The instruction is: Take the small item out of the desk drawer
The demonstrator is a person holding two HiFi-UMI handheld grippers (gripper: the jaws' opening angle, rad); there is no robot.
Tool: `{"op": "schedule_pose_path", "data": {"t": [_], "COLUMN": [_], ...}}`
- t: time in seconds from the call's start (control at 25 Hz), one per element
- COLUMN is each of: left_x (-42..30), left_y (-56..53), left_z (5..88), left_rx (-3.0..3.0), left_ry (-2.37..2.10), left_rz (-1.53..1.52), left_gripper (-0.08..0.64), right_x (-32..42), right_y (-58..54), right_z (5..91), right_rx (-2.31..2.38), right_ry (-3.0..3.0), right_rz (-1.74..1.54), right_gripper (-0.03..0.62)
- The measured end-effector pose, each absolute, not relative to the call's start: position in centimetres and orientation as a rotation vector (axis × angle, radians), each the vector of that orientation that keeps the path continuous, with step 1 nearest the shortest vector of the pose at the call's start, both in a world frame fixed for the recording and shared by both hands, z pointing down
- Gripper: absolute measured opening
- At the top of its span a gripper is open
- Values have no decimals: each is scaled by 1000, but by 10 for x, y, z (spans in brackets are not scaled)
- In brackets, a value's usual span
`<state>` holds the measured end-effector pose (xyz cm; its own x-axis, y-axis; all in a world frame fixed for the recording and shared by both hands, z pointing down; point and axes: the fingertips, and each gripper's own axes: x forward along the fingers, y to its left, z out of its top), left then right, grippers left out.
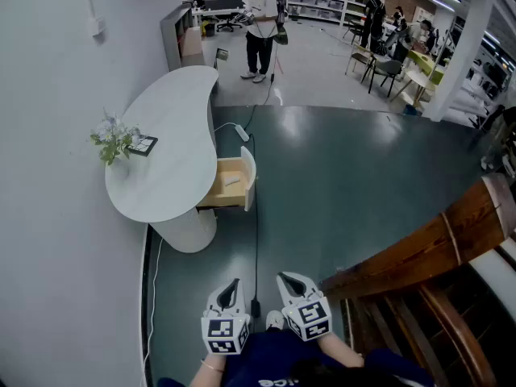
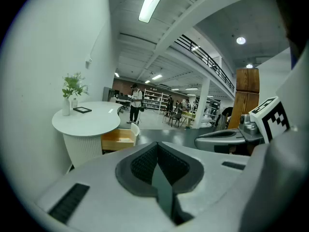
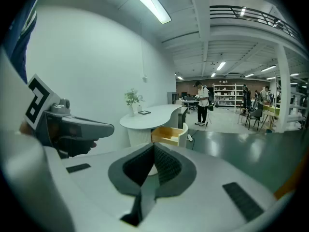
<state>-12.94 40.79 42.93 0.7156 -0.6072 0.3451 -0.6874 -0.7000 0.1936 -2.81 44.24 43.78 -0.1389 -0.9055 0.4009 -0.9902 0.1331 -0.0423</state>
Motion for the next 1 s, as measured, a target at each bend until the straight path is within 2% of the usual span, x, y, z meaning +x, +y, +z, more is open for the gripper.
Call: {"op": "schedule_pose_path", "data": {"t": [0.52,1.0], "left_x": [-111,-72], "left_y": [428,424], "left_z": [433,436], "left_rx": [2607,2600], "left_ry": [-1033,-1069], "left_rz": [388,359], "left_gripper": [3,3], "right_x": [-19,30], "right_y": [454,449], "right_z": [436,441], "right_rx": [1792,1826], "right_ry": [-2138,-2164], "right_rz": [399,460], "right_gripper": [8,8]}}
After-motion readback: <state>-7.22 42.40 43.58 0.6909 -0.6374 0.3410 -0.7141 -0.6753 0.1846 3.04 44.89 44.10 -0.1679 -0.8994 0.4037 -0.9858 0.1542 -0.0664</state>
